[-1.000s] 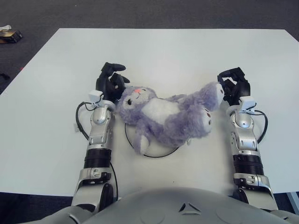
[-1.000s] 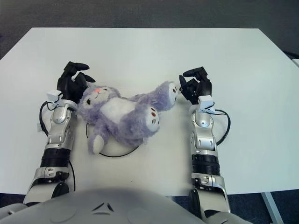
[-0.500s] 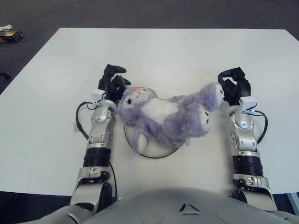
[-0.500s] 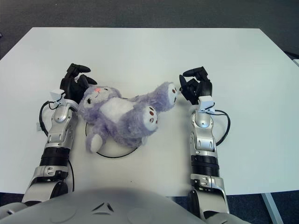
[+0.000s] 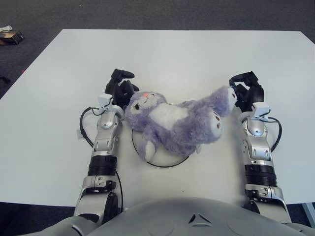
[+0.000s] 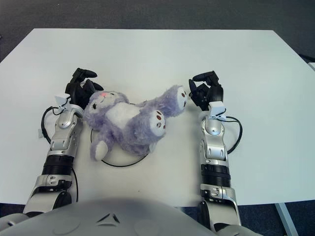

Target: Put the doll into the plate.

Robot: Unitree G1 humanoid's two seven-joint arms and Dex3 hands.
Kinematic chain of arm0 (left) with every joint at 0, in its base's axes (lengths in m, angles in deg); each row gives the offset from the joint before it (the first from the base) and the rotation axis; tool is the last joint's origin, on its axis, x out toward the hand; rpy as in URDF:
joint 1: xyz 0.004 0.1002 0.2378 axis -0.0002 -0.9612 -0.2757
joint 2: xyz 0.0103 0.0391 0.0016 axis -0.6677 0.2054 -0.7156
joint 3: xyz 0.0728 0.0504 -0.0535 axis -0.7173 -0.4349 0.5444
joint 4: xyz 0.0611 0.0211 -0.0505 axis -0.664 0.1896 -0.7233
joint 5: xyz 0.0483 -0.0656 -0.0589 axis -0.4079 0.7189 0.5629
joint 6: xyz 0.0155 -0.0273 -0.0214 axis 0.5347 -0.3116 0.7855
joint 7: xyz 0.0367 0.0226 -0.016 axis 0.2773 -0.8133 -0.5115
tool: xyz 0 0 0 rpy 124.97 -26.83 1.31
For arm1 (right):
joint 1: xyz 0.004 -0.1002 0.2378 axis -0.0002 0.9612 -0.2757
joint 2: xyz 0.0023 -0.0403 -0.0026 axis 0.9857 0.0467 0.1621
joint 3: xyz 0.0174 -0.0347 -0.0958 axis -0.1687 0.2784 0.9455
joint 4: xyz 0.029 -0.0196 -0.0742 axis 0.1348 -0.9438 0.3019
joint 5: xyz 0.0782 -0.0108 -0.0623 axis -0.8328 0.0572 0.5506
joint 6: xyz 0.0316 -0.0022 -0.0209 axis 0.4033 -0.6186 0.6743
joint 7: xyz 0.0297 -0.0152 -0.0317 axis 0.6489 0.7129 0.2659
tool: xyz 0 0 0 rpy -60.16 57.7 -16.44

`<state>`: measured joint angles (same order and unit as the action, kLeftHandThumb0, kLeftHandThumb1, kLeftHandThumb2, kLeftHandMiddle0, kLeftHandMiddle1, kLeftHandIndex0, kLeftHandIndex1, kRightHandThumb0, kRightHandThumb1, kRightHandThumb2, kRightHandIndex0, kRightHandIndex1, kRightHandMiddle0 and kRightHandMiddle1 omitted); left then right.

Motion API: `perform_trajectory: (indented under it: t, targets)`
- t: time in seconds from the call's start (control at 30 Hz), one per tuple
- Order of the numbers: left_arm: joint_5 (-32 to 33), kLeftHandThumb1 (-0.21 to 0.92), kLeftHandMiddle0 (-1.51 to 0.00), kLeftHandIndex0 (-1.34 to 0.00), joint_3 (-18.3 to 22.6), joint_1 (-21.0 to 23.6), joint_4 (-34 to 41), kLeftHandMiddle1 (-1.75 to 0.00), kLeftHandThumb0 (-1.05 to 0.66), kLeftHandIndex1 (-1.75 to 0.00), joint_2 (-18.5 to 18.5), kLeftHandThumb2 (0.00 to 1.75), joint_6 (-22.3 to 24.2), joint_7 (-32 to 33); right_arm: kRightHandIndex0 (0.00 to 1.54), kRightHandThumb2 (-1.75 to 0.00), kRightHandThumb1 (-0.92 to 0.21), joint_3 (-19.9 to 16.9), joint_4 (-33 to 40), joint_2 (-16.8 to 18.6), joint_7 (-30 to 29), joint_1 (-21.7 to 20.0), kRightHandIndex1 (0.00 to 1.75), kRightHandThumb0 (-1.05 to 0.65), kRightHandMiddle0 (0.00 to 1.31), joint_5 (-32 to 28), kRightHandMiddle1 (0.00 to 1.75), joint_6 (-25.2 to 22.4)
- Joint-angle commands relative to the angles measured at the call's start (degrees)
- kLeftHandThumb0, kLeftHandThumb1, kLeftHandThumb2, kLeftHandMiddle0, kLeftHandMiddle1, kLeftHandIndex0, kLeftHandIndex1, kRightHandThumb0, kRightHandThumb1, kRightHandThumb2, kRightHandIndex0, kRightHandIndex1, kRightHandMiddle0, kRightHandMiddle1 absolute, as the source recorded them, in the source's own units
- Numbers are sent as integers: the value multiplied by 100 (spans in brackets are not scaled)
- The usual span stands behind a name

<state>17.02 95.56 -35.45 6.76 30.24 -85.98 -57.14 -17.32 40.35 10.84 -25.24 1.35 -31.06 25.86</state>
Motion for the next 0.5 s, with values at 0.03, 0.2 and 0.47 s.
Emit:
perform_trajectory:
  t: [0.03, 0.2, 0.47]
  targets:
    - [-50, 44, -54, -28, -49, -120, -199, -173, -1, -175, -23, 118, 188, -21, 76, -30, -92, -25, 52, 57, -38, 60, 164, -36, 44, 3, 151, -23]
    - [-37, 43, -55, -29, -46, -113, -223, -173, -1, -175, -28, 119, 187, -38, 76, -30, -92, -29, 33, 61, -37, 65, 164, -36, 43, -2, 151, -10]
    - [-34, 43, -55, -29, -46, -106, -237, -173, -1, -175, -31, 120, 182, -41, 76, -30, -92, -33, 9, 66, -30, 65, 164, -36, 43, -15, 151, 3]
